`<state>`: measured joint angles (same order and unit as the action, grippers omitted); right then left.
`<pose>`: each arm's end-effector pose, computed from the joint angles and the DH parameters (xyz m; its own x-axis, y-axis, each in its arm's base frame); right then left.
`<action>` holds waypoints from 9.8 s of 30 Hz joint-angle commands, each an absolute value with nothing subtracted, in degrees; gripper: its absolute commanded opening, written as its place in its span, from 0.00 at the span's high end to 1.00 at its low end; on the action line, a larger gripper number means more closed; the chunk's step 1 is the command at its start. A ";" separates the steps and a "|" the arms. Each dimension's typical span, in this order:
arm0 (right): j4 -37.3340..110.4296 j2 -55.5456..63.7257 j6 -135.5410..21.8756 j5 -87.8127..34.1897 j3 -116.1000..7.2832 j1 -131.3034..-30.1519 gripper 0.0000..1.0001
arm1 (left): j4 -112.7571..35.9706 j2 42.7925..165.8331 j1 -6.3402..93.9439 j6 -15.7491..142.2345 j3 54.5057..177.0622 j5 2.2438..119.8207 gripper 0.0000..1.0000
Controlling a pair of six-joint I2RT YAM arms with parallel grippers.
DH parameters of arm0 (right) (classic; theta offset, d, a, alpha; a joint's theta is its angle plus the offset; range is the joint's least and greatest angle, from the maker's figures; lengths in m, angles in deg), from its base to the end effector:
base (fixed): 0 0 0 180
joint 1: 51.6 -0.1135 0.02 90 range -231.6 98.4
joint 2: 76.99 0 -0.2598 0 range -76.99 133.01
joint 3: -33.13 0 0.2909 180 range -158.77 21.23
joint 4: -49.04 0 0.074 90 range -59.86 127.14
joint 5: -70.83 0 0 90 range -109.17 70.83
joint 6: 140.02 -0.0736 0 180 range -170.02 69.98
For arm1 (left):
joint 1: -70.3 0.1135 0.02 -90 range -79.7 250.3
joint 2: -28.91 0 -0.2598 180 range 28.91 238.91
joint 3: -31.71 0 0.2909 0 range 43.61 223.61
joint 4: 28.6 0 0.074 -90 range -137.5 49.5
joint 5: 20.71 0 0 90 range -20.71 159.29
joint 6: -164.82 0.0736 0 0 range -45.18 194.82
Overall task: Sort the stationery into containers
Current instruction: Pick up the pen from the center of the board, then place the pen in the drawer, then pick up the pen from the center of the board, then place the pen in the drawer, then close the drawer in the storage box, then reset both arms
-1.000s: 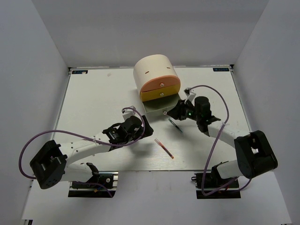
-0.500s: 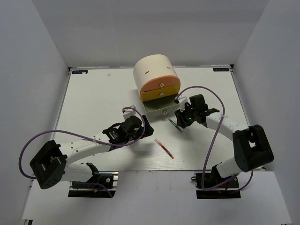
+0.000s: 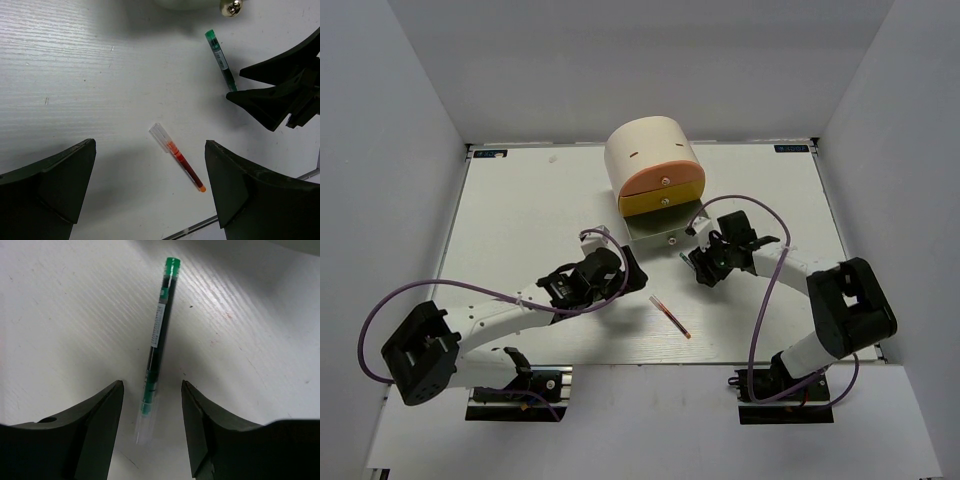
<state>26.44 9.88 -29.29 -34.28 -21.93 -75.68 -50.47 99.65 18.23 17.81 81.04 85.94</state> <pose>0.3002 0.1552 0.1016 -0.5059 -0.6004 -0.6193 -0.7607 0.6490 -0.0077 0.2074 -0.2318 0.1535 -0.7558 -0.3375 -0.5612 -0.0118 0.8638 -0.5037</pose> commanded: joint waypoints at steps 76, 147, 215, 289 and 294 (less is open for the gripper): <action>23.44 7.03 -1.66 -53.01 -46.01 -76.04 1.00 | -43.93 104.13 18.45 30.24 84.48 75.90 0.75; 24.13 -7.12 -25.67 -61.54 -26.94 -53.62 0.68 | -65.20 131.31 7.55 88.72 111.11 62.34 0.91; 21.58 14.06 -0.17 -64.37 -38.01 -64.34 1.00 | -66.42 96.16 18.27 42.26 99.03 103.48 0.00; 65.37 20.15 -5.80 -29.80 -28.71 -82.02 0.83 | -64.85 83.31 18.27 22.89 81.50 103.13 0.00; 62.19 8.63 -14.32 -29.89 -21.15 -80.61 0.97 | -60.28 84.54 18.27 19.46 84.13 105.24 0.00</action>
